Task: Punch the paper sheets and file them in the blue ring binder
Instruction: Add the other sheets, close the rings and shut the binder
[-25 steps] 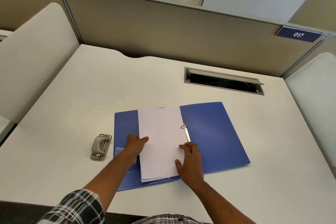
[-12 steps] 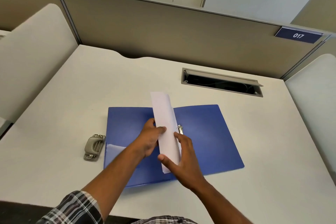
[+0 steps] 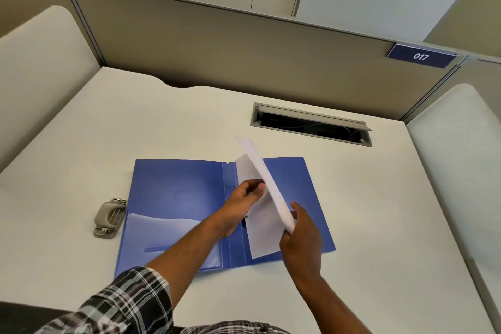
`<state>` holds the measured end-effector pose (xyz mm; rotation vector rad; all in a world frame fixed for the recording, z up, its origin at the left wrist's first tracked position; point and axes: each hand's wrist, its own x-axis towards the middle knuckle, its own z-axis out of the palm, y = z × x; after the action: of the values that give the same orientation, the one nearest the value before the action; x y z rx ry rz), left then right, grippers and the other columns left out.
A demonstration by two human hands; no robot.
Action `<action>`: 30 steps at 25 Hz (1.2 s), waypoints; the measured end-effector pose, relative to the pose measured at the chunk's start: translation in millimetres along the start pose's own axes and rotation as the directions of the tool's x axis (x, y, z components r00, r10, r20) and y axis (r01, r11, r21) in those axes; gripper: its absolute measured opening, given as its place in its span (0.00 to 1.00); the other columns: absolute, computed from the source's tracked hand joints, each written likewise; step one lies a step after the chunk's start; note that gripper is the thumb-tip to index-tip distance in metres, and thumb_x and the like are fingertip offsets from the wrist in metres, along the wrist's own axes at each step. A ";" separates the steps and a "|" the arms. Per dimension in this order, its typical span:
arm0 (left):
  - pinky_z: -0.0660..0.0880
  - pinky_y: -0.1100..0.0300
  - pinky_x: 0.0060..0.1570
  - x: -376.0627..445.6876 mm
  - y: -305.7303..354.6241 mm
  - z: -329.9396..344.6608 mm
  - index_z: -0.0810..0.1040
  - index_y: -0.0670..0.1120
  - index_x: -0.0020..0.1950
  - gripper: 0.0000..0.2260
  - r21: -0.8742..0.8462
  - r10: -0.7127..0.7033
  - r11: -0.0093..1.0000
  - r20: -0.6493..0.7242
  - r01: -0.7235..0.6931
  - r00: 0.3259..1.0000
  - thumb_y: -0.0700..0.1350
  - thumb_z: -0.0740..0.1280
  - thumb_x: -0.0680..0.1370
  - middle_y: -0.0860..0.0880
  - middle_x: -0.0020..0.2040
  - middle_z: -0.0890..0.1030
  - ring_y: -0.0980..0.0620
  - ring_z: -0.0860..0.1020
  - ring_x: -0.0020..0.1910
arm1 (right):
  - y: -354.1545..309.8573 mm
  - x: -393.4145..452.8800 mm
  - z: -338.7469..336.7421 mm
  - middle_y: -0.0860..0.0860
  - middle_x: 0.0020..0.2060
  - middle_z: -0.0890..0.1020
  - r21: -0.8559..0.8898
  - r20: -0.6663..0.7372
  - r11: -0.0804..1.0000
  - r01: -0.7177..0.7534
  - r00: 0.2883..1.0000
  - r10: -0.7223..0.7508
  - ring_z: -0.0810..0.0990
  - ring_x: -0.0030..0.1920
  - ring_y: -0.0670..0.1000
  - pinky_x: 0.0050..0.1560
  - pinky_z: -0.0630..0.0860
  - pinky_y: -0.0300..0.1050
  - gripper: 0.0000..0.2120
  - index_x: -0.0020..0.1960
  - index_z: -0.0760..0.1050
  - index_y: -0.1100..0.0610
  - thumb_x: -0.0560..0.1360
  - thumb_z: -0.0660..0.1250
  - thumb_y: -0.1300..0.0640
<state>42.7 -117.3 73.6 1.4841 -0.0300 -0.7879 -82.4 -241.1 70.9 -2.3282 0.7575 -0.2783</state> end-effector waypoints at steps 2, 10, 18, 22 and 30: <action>0.72 0.55 0.61 -0.4 -19.0 -3.8 0.74 0.55 0.65 0.19 0.183 0.009 0.983 -0.105 0.011 0.994 0.62 0.63 0.78 0.55 0.66 0.75 0.51 0.72 0.66 | 15.8 7.4 -3.7 0.51 0.58 0.84 0.067 -0.015 0.998 -0.012 1.000 0.013 0.82 0.53 0.52 0.58 0.81 0.55 0.23 0.69 0.75 0.55 0.76 0.75 0.56; 0.57 0.49 0.77 -2.1 -75.5 -7.3 0.57 0.48 0.80 0.28 0.721 0.004 0.693 0.016 -0.015 1.000 0.49 0.63 0.82 0.49 0.79 0.62 0.45 0.56 0.79 | 90.5 24.2 12.0 0.56 0.58 0.82 0.230 0.069 0.896 -0.380 0.925 0.374 0.81 0.55 0.58 0.58 0.80 0.56 0.18 0.68 0.73 0.58 0.78 0.67 0.63; 0.64 0.48 0.74 8.1 -77.6 10.0 0.58 0.53 0.79 0.30 0.675 0.057 0.737 -0.116 0.036 0.992 0.51 0.66 0.80 0.51 0.76 0.67 0.46 0.65 0.75 | 142.8 19.6 9.8 0.54 0.55 0.84 0.528 0.306 0.625 -0.575 0.815 0.492 0.81 0.55 0.58 0.57 0.79 0.54 0.19 0.63 0.77 0.56 0.74 0.72 0.66; 0.58 0.42 0.76 17.2 -79.9 17.2 0.57 0.53 0.79 0.30 0.743 0.012 0.660 -0.159 0.112 0.987 0.55 0.65 0.80 0.52 0.78 0.65 0.42 0.58 0.78 | 155.5 19.2 7.5 0.55 0.50 0.87 0.639 0.362 0.497 -0.587 0.800 0.479 0.83 0.53 0.61 0.49 0.79 0.50 0.13 0.56 0.81 0.58 0.73 0.71 0.68; 0.59 0.47 0.75 29.2 -80.7 29.2 0.54 0.50 0.80 0.33 0.914 0.007 0.375 -0.169 0.154 0.986 0.59 0.62 0.79 0.50 0.80 0.56 0.41 0.58 0.77 | 176.4 37.7 -7.9 0.52 0.49 0.85 0.468 0.296 0.651 -0.597 0.800 0.522 0.82 0.49 0.53 0.49 0.80 0.50 0.05 0.52 0.80 0.54 0.77 0.72 0.56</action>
<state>14.6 -148.0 -6.9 2.6739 -0.3638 -0.7483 -133.6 -375.2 -38.6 -1.4616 1.1235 -0.0358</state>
